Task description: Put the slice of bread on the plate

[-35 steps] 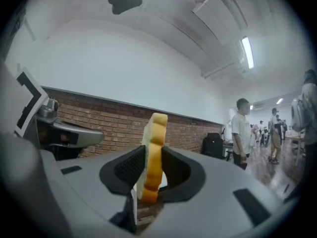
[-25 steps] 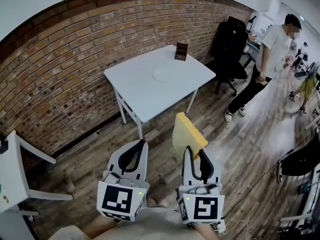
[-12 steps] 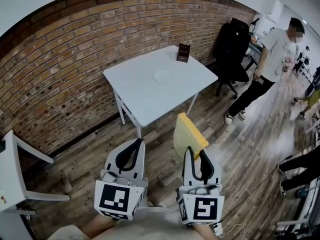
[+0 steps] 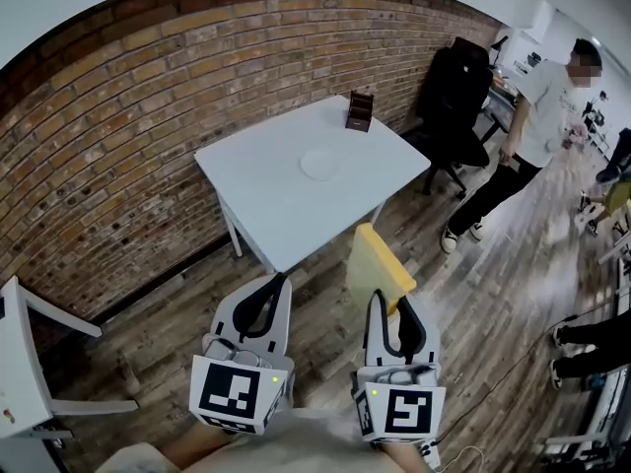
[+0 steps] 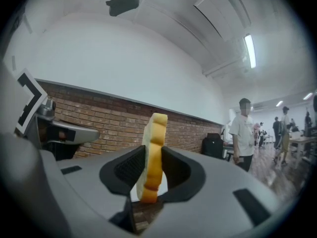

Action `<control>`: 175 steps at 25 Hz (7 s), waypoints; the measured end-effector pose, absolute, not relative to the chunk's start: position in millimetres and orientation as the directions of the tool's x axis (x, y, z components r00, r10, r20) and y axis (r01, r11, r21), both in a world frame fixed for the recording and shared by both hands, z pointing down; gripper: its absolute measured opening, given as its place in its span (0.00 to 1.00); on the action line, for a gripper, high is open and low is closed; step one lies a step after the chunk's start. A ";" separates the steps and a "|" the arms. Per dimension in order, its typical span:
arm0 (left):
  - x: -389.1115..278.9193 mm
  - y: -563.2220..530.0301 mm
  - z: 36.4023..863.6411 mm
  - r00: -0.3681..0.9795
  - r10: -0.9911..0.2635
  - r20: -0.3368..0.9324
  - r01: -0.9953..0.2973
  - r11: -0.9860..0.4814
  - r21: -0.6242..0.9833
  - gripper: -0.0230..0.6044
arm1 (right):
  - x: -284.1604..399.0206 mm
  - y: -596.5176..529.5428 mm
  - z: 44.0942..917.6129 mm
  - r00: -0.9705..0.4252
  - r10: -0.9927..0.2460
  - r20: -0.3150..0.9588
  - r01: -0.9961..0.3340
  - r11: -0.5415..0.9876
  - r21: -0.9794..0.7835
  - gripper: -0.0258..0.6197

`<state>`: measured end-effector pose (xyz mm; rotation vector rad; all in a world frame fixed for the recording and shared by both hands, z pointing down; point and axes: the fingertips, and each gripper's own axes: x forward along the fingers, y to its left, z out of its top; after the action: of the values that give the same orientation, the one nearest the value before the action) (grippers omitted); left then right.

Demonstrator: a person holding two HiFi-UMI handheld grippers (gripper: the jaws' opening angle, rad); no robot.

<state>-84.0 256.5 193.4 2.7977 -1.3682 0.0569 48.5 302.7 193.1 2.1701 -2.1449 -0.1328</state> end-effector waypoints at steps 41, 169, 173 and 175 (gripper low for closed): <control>-26.8 -24.1 215.8 0.753 -0.645 0.129 -0.654 -0.755 0.046 0.05 | 81.6 37.5 208.8 0.139 -0.987 0.082 -0.984 -0.128 0.125 0.21; 36.9 -227.5 338.6 0.611 -0.711 0.349 -0.773 -0.630 0.071 0.05 | 128.7 -260.3 453.7 -0.273 -0.878 0.394 -0.925 0.127 -0.358 0.20; 35.8 -227.9 341.5 0.608 -0.709 0.356 -0.775 -0.628 0.072 0.05 | 131.5 -261.5 460.7 -0.279 -0.873 0.401 -0.908 0.105 -0.405 0.20; 35.2 -228.1 342.1 0.608 -0.710 0.356 -0.776 -0.627 0.074 0.05 | 132.6 -262.5 463.8 -0.280 -0.872 0.402 -0.901 0.094 -0.424 0.20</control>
<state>35.2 -228.1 342.1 2.6128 -1.2260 0.4345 132.6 -262.5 463.8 1.8551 -2.2879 0.9470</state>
